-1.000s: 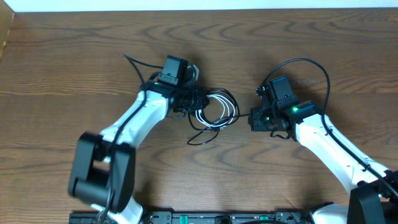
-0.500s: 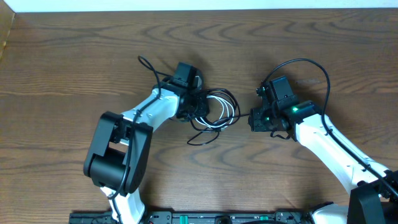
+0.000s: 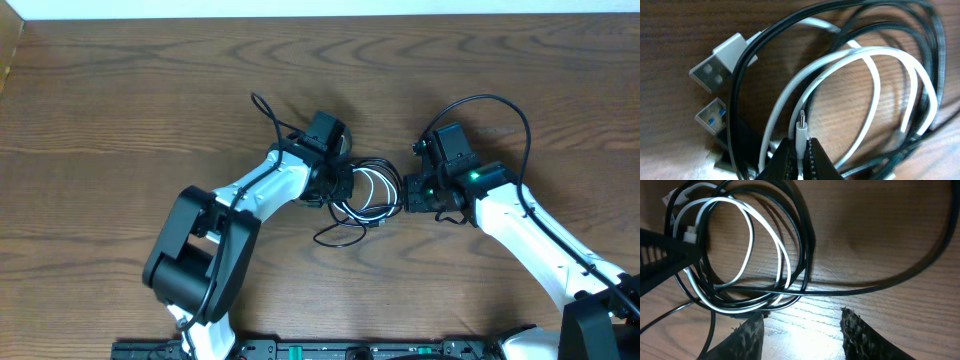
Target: Untangle cables
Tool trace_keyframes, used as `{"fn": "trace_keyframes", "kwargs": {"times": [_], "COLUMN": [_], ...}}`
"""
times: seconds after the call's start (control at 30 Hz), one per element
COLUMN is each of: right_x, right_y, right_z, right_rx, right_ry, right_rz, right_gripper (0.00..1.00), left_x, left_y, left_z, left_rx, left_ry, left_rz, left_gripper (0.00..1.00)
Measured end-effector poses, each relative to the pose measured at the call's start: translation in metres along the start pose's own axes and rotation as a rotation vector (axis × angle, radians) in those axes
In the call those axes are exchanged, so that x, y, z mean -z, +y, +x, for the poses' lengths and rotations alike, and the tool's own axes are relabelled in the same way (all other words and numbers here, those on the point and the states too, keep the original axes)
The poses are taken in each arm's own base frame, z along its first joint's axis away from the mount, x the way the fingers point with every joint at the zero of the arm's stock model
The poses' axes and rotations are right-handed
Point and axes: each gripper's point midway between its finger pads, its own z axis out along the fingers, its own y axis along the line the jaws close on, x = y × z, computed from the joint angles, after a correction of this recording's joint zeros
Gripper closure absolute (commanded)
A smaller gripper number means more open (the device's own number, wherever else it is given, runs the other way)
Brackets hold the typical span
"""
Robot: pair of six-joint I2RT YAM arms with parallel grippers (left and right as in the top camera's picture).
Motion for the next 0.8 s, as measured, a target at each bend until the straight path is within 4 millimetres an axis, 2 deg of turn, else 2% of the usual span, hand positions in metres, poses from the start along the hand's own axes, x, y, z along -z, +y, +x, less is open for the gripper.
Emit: {"fn": "trace_keyframes", "kwargs": {"times": [0.03, 0.1, 0.23, 0.33, 0.63, 0.7, 0.8], "right_x": [0.000, 0.000, 0.000, 0.000, 0.000, 0.000, -0.005], "right_y": [0.000, 0.000, 0.001, 0.003, 0.004, 0.005, 0.007], "right_z": [0.000, 0.000, -0.004, -0.008, -0.010, -0.013, -0.019], "right_rx": [-0.003, -0.002, -0.001, 0.001, 0.003, 0.004, 0.007], "right_ry": [0.000, -0.002, -0.016, -0.033, -0.040, -0.052, -0.071], "right_rz": [0.000, -0.001, -0.006, -0.012, -0.015, -0.020, -0.028], "right_gripper": [0.45, 0.44, 0.44, 0.42, 0.44, 0.43, 0.43], "left_x": [0.004, 0.026, 0.091, 0.125, 0.164, 0.173, 0.177], "left_y": [-0.003, -0.021, -0.064, -0.084, -0.114, -0.115, -0.102], "left_z": [-0.001, -0.006, -0.011, -0.007, 0.004, 0.005, 0.008], "left_rx": [-0.004, -0.026, -0.100, -0.143, -0.217, -0.225, -0.196], "left_ry": [-0.008, -0.047, -0.160, -0.208, -0.240, -0.263, -0.282], "left_rz": [0.010, 0.072, 0.231, 0.314, 0.463, 0.464, 0.391], "left_gripper": [0.92, 0.93, 0.93, 0.92, 0.92, 0.92, 0.92]}}
